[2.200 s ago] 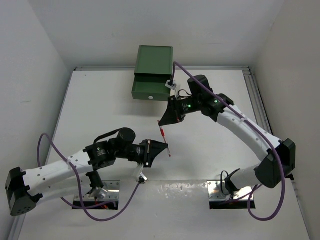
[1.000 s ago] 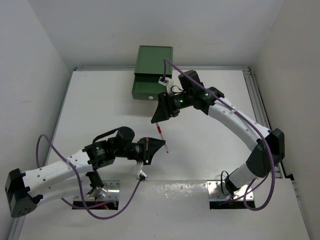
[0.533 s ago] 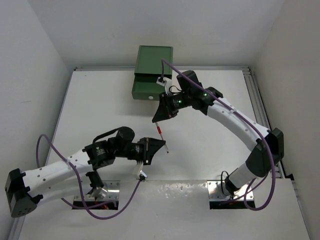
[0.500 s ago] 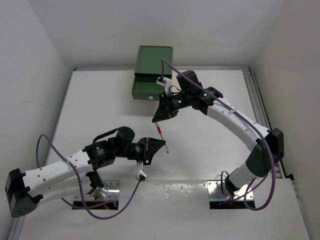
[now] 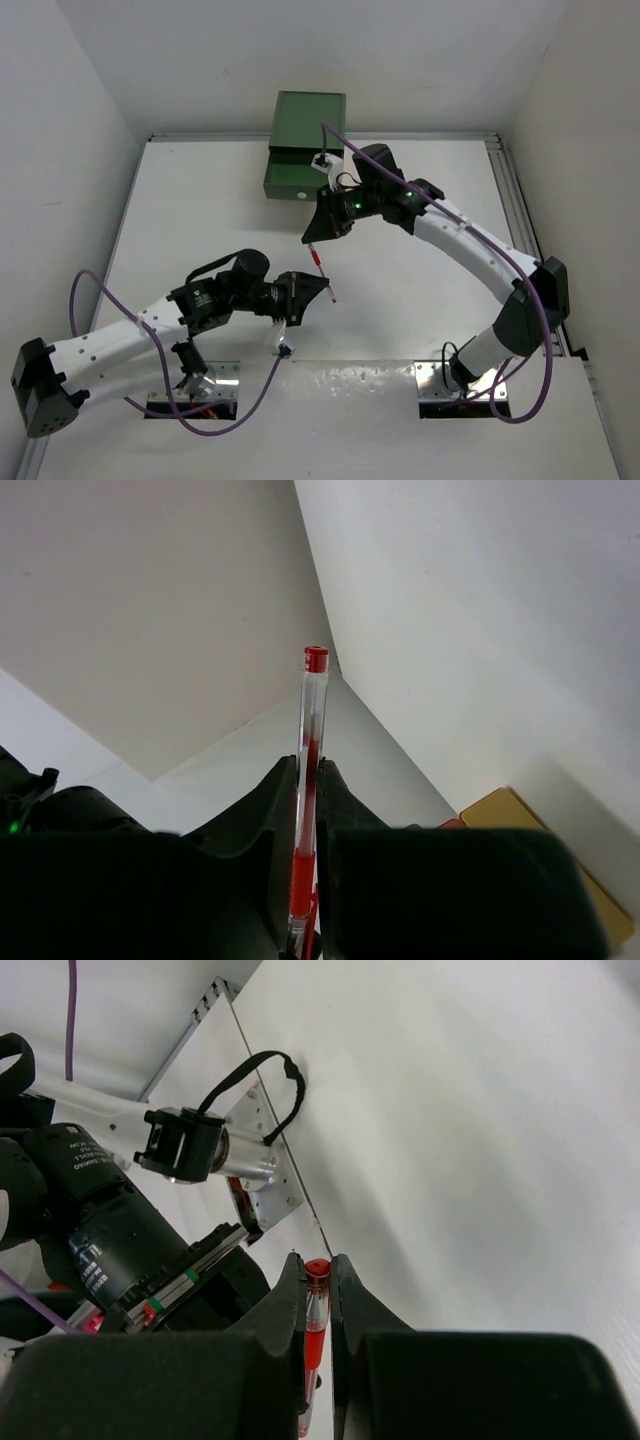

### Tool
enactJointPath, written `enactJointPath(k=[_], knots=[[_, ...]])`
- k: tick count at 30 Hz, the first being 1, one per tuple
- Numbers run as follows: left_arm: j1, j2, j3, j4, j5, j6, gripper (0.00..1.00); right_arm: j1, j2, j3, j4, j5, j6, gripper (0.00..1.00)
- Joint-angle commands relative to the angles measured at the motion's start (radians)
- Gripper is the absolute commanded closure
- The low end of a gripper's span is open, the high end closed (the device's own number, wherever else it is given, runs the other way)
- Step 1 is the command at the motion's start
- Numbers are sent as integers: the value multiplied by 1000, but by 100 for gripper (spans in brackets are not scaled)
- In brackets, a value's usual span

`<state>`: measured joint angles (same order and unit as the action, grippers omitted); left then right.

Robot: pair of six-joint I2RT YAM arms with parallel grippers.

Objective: Sort the stationery into containers
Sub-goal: Close the pen cap on the pen.

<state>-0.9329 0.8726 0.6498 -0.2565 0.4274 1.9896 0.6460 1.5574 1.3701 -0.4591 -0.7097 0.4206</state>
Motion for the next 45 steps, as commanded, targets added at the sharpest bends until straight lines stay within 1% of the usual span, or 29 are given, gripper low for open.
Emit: enactJointPath(k=[1,18,35,45], knots=[[55,-4,34,79,-58,155,100,24,-49,-31,-66,-43,-20,100],[131,35,62,140,-47,166,100,38,-77,-97,-85,-66,-43,100],[164,54,79,181,-44,183,100,46,-72,-112,-122,-66,-82,100],[164,43,76,203,-52,181,100,46,-62,-118,-147,-66,-109,100]])
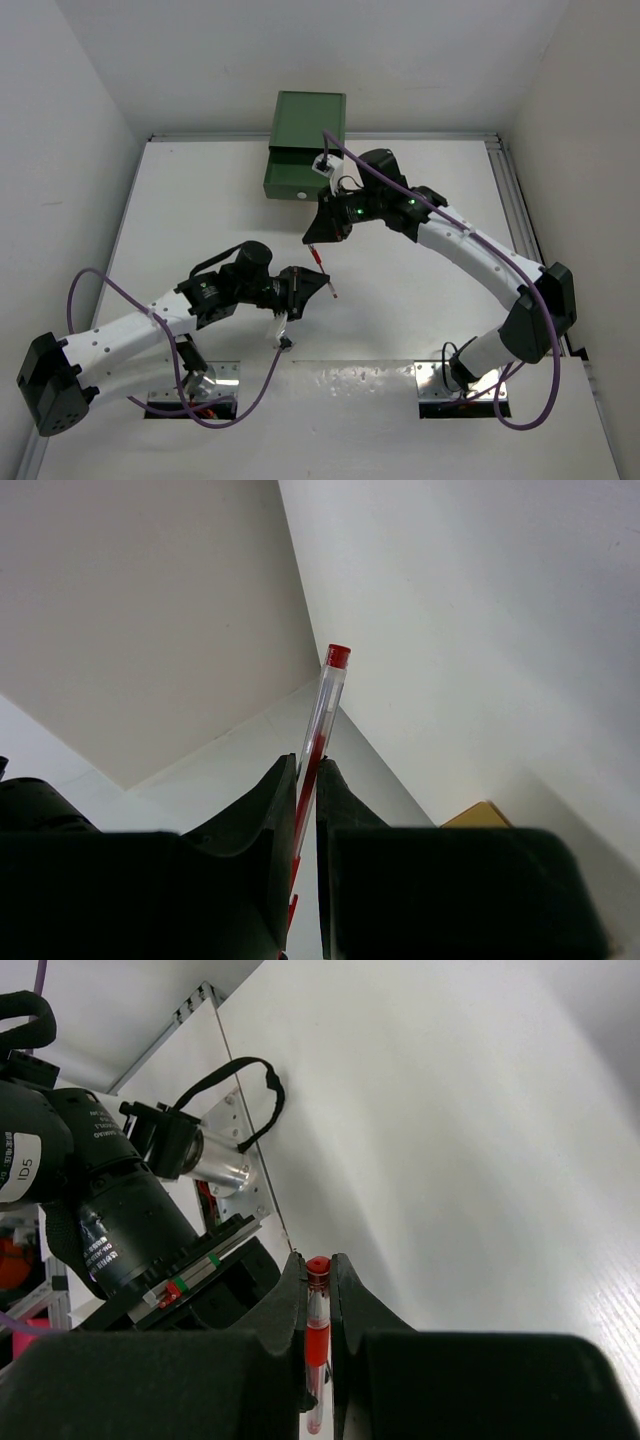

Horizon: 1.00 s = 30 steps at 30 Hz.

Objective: Sort the stationery into containers
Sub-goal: Close the pen cap on the pen.

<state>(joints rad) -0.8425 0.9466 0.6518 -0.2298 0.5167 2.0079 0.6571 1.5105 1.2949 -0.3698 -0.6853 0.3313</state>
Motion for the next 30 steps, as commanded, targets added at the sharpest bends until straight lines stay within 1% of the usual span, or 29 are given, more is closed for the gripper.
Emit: enactJointPath(k=[1,26,30], knots=[[79,-31,71,185,-141,161,100,35,-12,-43,-239,-91,-21,100],[115,-28,94,213,-149,173,100,30,11,-52,-293,-112,-66,100],[118,-28,95,213,-142,175,100,30,13,-34,-294,-112,-69,100]])
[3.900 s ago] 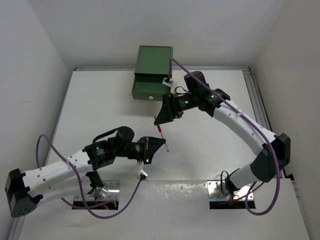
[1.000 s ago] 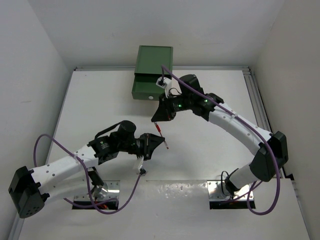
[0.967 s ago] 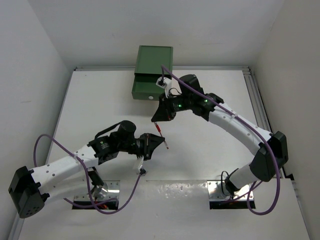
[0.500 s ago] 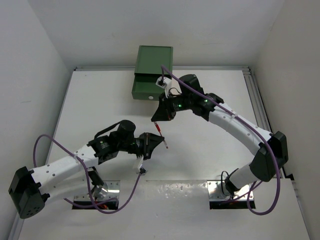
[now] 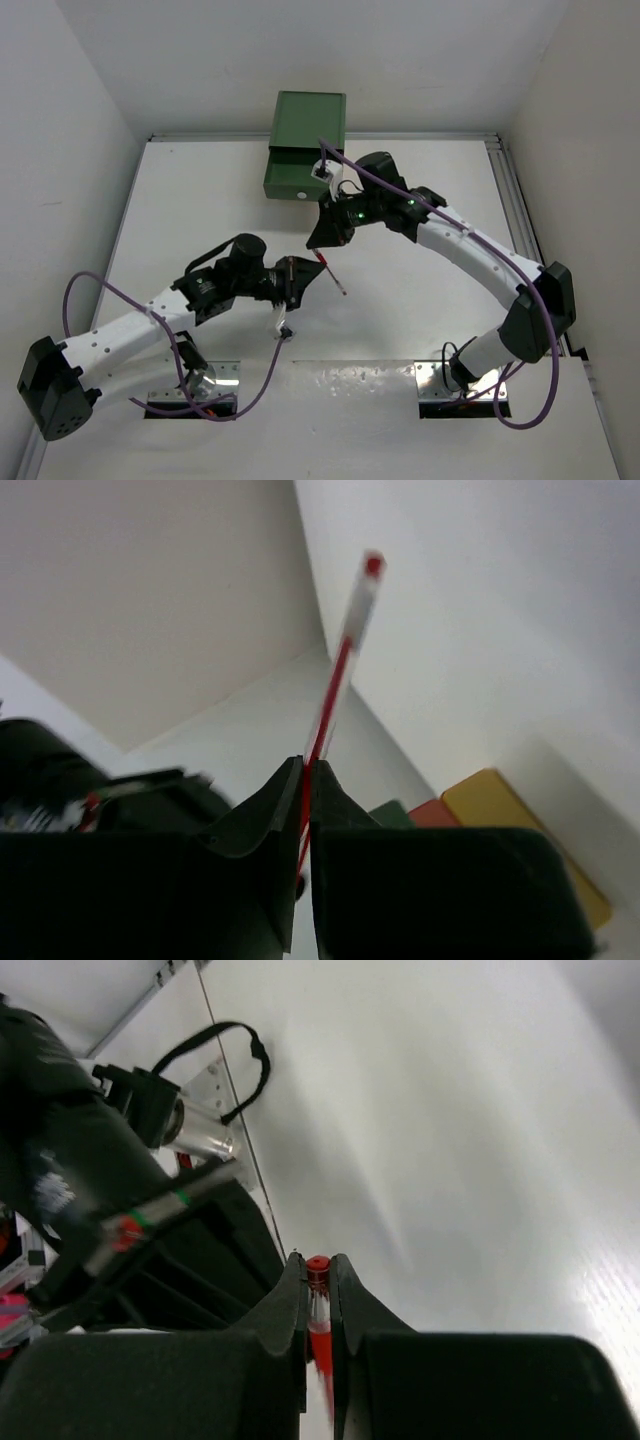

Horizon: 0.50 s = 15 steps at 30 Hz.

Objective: Sort the stationery into containers
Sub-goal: Close the pen cap on the pen.

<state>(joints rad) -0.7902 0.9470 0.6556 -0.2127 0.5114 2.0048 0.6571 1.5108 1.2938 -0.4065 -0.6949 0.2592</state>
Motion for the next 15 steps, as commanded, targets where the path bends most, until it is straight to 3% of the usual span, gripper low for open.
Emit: enactJointPath(k=[1,7,10,11,13,15], knots=[[66,-31,90,194,-136,178,100,29,14,-27,-258,-101,3,100],[65,-50,55,219,-109,180,98,7,40,48,-249,-95,17,100],[65,-63,58,156,-87,180,85,-7,51,87,-244,-94,18,100],[65,-66,58,144,-83,183,72,-11,58,96,-241,-94,20,100],[66,-80,55,107,-70,187,57,-28,68,122,-229,-94,31,100],[65,-91,49,92,-57,170,50,-48,84,156,-221,-92,35,100]])
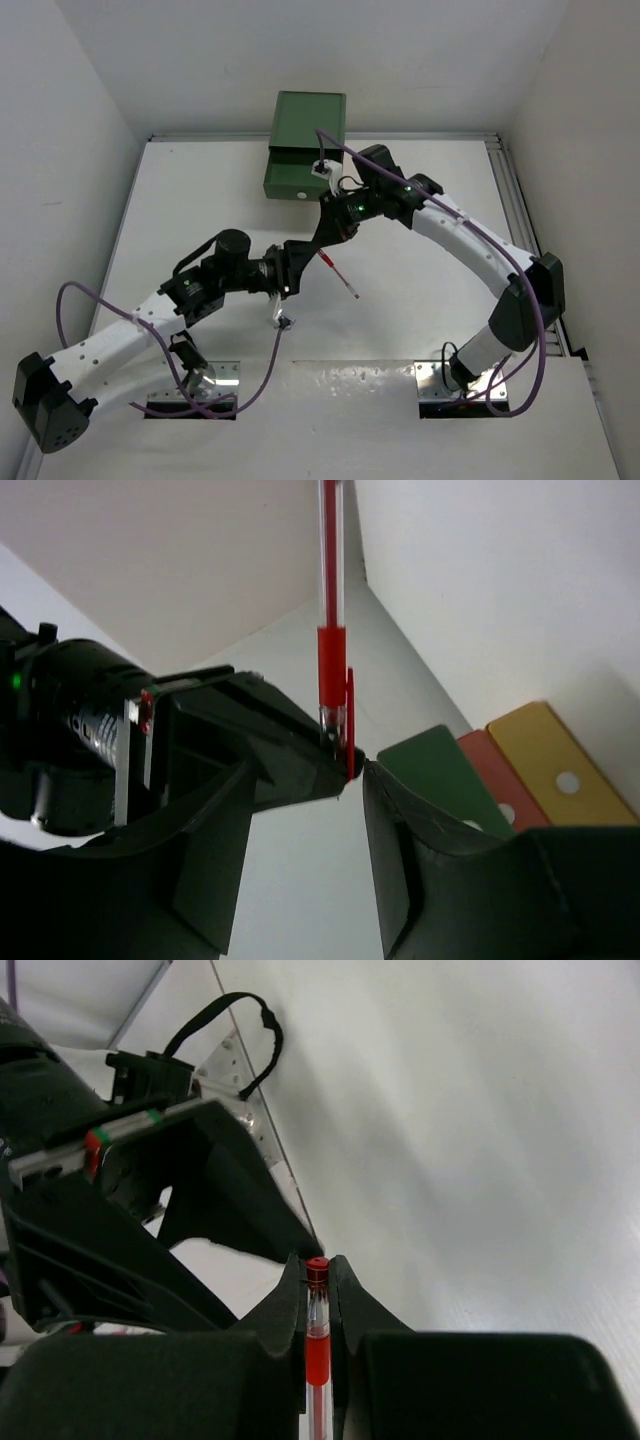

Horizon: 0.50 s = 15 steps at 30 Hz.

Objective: Sort the stationery into containers
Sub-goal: Close the pen cap on the pen, then place the pen in the drawer.

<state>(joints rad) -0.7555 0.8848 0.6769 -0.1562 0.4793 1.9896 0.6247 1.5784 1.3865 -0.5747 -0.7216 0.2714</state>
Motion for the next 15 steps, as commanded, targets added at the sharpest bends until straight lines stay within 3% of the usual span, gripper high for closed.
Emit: enactJointPath(k=[1,9,15], knots=[[31,-44,21,18,-13,181,46,-20,23,77,-51,-64,22,100],[22,-148,-20,-107,12,63,41,-100,146,396,-129,-16,-119,100],[22,-161,42,-105,-103,-317,41,-118,218,658,-133,123,-372,100]])
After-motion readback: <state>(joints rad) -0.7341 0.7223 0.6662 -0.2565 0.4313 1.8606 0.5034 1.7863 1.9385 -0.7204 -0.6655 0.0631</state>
